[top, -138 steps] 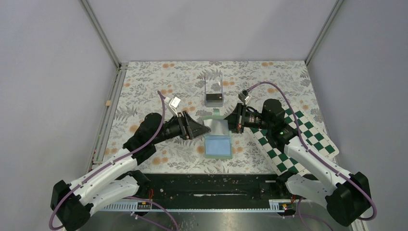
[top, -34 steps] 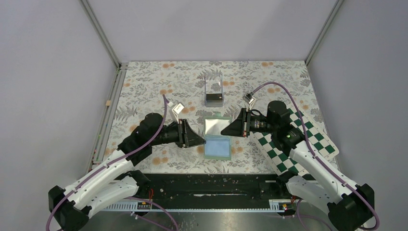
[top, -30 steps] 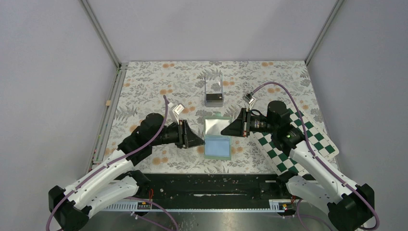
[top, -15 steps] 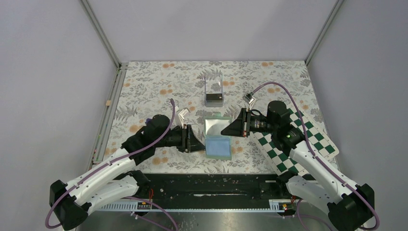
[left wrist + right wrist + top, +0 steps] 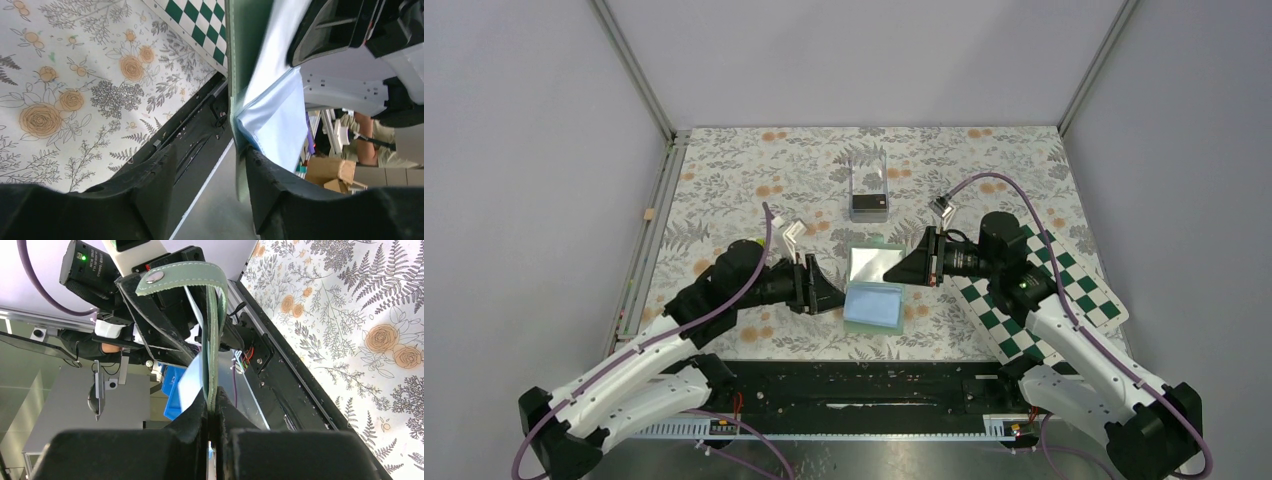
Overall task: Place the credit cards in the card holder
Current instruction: Turn over the card slot in the card holder.
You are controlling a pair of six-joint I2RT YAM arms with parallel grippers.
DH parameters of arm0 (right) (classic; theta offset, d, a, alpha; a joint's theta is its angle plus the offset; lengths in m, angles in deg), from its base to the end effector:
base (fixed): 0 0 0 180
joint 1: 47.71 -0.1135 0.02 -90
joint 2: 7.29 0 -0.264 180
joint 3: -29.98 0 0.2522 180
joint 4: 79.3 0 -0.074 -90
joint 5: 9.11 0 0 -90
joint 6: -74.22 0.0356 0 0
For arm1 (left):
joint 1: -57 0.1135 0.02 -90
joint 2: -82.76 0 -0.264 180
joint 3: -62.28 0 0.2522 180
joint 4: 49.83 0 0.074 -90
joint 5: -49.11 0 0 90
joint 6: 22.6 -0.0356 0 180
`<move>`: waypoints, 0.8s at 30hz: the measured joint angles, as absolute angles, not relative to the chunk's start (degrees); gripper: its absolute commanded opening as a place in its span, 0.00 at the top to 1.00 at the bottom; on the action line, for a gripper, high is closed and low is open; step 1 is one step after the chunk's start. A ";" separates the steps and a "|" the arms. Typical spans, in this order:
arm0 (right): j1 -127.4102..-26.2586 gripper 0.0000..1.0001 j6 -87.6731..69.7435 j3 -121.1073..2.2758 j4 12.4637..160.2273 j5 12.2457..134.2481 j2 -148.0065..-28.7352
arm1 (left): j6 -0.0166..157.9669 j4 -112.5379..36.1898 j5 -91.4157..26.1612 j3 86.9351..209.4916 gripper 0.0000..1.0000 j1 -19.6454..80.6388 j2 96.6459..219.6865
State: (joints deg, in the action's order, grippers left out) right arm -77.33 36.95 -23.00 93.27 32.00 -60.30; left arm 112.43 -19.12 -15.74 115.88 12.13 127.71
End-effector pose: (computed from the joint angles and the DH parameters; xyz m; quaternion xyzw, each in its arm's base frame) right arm 0.1692 0.1271 0.3116 -0.1304 0.7250 0.6294 0.2472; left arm 0.1176 -0.1384 0.2980 0.1205 0.8096 -0.5131 0.2584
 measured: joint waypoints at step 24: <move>-77.33 1.00 40.62 -20.40 101.44 35.83 -53.99 | 132.12 -56.01 -12.73 101.45 0.19 15.87 123.86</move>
